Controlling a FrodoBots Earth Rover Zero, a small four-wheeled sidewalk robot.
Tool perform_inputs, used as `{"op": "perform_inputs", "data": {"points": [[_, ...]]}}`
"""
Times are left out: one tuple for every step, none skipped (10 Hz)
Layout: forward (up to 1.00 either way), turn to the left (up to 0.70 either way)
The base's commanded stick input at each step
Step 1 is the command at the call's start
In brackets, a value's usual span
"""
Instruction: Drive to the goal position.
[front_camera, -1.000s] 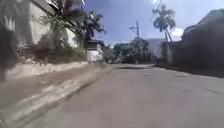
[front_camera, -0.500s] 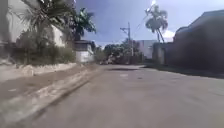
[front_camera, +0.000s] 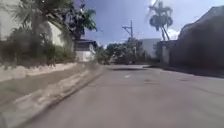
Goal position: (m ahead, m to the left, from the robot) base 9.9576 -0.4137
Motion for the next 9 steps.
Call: {"op": "perform_inputs", "data": {"points": [[1.0,-0.11],[1.0,-0.39],[1.0,-0.39],[1.0,-0.38],[1.0,-0.26],[1.0,-0.02],[1.0,-0.01],[1.0,-0.01],[1.0,-0.01]]}}
